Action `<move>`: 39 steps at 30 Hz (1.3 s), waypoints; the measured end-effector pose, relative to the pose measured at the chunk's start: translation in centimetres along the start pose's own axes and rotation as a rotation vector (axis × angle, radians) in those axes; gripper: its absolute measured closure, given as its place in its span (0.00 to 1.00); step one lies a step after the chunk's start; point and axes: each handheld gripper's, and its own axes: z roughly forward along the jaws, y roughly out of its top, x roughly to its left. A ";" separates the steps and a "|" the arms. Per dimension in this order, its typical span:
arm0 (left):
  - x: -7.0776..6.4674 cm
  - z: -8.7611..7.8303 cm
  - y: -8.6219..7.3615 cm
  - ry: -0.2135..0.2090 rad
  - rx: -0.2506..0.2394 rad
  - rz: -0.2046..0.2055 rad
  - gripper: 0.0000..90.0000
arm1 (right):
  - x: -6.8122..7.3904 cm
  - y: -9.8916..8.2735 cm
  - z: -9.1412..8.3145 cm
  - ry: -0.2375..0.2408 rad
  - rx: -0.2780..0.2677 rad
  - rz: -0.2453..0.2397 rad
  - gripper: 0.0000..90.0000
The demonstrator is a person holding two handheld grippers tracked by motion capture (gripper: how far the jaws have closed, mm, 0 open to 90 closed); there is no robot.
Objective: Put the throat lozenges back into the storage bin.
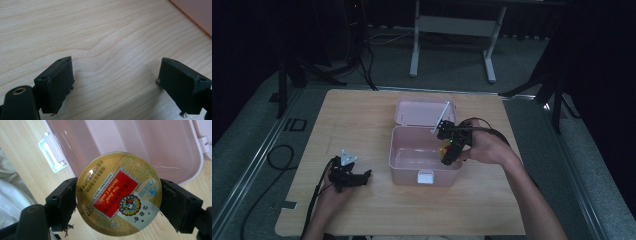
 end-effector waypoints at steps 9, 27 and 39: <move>0.0 0.0 0.0 0.000 0.001 0.001 0.15 | -0.1 0.6 0.7 0.002 0.015 0.004 0.22; 0.0 0.0 0.0 0.000 0.001 0.001 0.15 | -0.3 0.9 1.2 0.006 0.023 0.003 0.22; 0.0 0.0 0.0 0.000 0.001 0.001 0.15 | -0.2 1.0 0.9 -0.023 -0.002 0.000 0.14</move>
